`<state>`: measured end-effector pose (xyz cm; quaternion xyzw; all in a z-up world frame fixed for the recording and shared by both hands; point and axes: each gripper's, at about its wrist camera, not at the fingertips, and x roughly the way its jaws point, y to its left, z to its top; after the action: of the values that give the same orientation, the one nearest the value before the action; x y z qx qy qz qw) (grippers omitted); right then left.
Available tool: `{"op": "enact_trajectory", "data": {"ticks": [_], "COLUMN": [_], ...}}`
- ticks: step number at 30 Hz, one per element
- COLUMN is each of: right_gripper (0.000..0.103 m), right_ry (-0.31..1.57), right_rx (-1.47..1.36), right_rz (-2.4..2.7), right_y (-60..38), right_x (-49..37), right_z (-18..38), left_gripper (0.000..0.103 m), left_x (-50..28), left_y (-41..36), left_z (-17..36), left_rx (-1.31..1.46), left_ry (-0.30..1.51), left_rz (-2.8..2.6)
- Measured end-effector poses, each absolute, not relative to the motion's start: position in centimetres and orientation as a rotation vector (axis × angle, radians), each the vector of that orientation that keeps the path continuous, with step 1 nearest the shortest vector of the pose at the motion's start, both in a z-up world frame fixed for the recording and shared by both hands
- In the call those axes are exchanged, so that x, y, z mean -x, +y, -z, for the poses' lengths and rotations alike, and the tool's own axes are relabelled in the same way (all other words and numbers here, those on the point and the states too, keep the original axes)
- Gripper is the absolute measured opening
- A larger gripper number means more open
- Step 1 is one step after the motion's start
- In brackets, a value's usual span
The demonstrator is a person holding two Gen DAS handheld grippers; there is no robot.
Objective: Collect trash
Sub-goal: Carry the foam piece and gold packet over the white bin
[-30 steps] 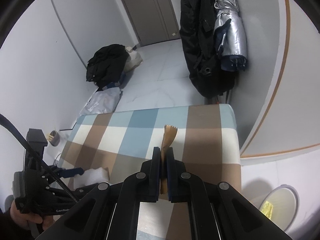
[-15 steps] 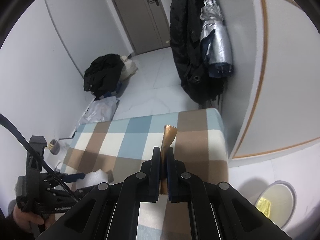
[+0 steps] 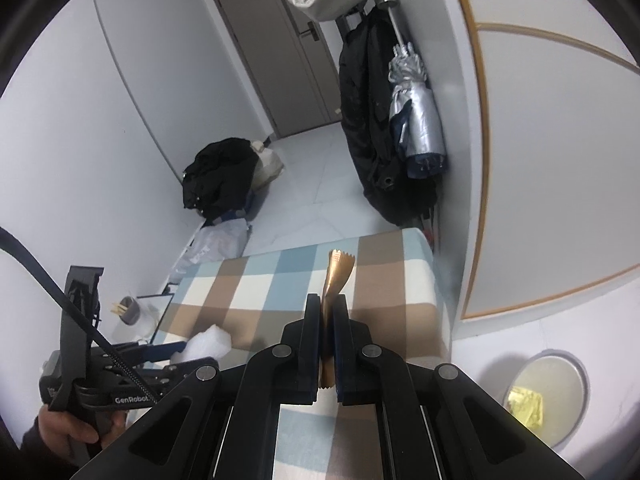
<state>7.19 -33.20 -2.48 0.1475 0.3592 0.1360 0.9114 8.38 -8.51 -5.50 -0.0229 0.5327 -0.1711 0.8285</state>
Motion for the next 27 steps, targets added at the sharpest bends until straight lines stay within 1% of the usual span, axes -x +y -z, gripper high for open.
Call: {"op": "enact_trajectory", "data": {"ticks": [8,17,23,27], "right_gripper": [0.005,0.005,0.005,0.005], "right_ry": [0.666,0.541,0.499,0.492], "right_rx": [-0.282,-0.294,-0.323,-0.337], "right_rz": [-0.252,-0.166,-0.096,-0.045], "right_y": [-37.5,-44.9,-49.8,-53.0], "right_x": [-4.0,-0.5,1.8,3.1], "right_z": [-1.4,-6.0,-7.3,-7.2], "left_gripper": [0.062,0.062,0.062,0.062], "left_x": [-6.7,-4.9,-4.4,-4.2], "left_y": [-10.6,-16.0,-20.6,-23.4], "left_z": [0.8,-3.6,-5.6,-5.9], "left_rx": [0.031,-0.013,-0.054,-0.071], "left_ry": [1.019,0.921,0.883,0.880], "left_rz": [0.380,0.468,0.542,0.586]}}
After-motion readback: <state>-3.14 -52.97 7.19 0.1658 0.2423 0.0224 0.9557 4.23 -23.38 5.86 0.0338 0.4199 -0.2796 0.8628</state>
